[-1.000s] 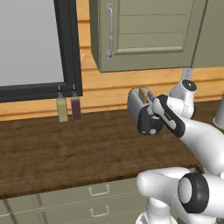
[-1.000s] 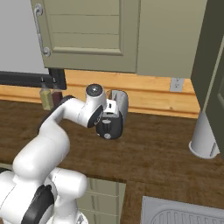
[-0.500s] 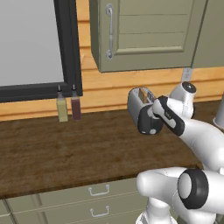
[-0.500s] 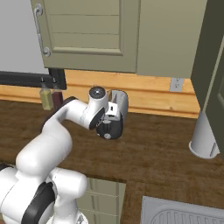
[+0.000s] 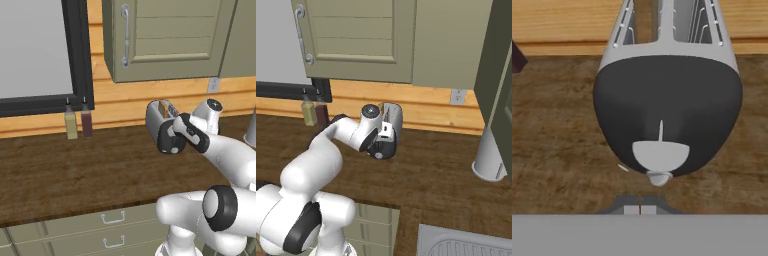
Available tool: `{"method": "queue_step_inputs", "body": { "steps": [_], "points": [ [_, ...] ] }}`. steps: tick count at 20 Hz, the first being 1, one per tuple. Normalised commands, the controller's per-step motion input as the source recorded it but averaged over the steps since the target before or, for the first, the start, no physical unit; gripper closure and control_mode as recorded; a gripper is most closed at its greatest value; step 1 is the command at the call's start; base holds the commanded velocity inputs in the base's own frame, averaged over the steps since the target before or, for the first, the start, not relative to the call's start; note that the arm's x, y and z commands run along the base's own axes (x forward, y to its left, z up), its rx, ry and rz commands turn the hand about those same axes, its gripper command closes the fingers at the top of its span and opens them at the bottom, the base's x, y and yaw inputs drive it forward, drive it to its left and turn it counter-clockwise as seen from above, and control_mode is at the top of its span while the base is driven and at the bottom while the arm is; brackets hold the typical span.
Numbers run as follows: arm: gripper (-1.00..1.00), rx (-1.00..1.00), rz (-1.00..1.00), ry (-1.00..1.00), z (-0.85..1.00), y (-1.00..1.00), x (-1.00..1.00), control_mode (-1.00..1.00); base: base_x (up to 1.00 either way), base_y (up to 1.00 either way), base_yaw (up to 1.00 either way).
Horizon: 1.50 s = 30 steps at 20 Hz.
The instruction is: Start the toaster. Once the lever pops up, take the bread to the plate on the dining counter.
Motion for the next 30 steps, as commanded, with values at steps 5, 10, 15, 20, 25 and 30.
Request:
{"method": "queue_step_inputs", "body": {
  "steps": [5,10,15,20,25,30],
  "points": [
    [1.00,0.03,0.00,0.00,-0.14,-0.03,0.17,-1.00,0.00,0.00,0.00],
    [1.00,0.01,0.00,0.00,-0.05,-0.01,0.17,-1.00,0.00,0.00,0.00],
    [1.00,0.00,0.00,0.00,0.00,-0.02,0.17,-1.00,0.00,0.00,0.00],
    [1.00,0.00,0.00,0.00,-0.04,0.00,0.19,-1.00,0.00,0.00,0.00],
    [1.00,0.00,0.00,0.01,-0.24,0.00,0.01,-1.00,0.00,0.00,0.00],
    [1.00,0.00,0.00,0.00,-0.23,-0.02,0.00,-1.00,0.00,0.00,0.00]
  ]
}}
